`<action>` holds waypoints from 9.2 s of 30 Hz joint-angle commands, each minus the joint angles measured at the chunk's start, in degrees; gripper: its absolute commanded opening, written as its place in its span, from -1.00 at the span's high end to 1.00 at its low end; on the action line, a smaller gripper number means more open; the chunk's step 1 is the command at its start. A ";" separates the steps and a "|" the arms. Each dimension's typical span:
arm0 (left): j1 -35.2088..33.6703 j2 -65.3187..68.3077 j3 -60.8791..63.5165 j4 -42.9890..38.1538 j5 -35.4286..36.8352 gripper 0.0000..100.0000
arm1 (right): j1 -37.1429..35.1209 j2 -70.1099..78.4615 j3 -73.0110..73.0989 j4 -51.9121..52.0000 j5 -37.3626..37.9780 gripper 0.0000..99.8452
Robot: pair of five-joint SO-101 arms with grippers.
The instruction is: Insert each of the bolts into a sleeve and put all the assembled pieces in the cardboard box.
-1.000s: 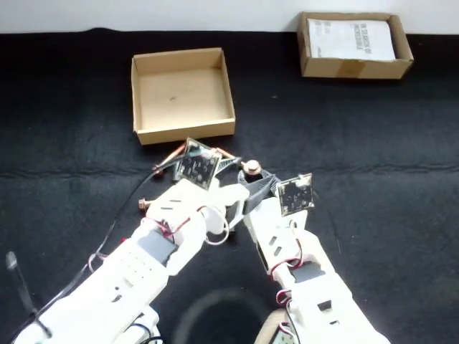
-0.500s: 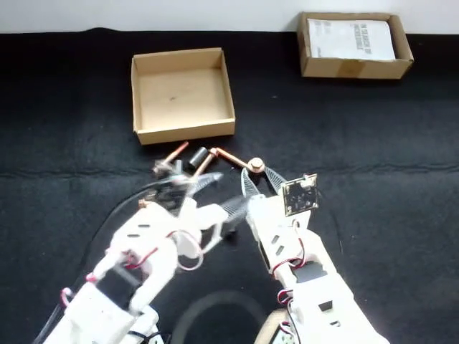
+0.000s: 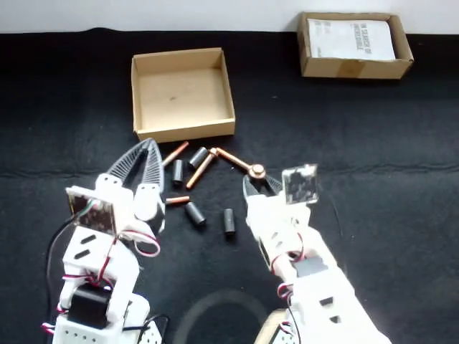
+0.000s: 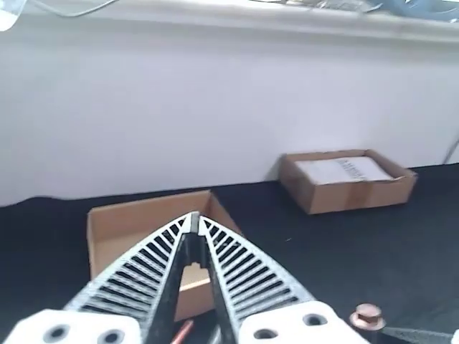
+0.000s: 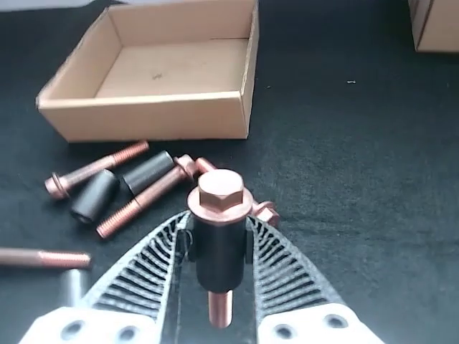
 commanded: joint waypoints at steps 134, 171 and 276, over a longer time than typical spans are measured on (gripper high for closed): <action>-21.05 -1.45 15.78 21.71 6.42 0.97 | -6.64 86.20 -164.26 106.15 13.36 0.60; -21.05 -1.45 15.78 21.71 6.42 0.97 | -10.07 54.99 -70.99 76.09 -7.74 0.60; -15.43 -1.36 15.69 18.55 36.84 0.98 | -0.66 18.07 -91.47 103.78 -3.43 0.99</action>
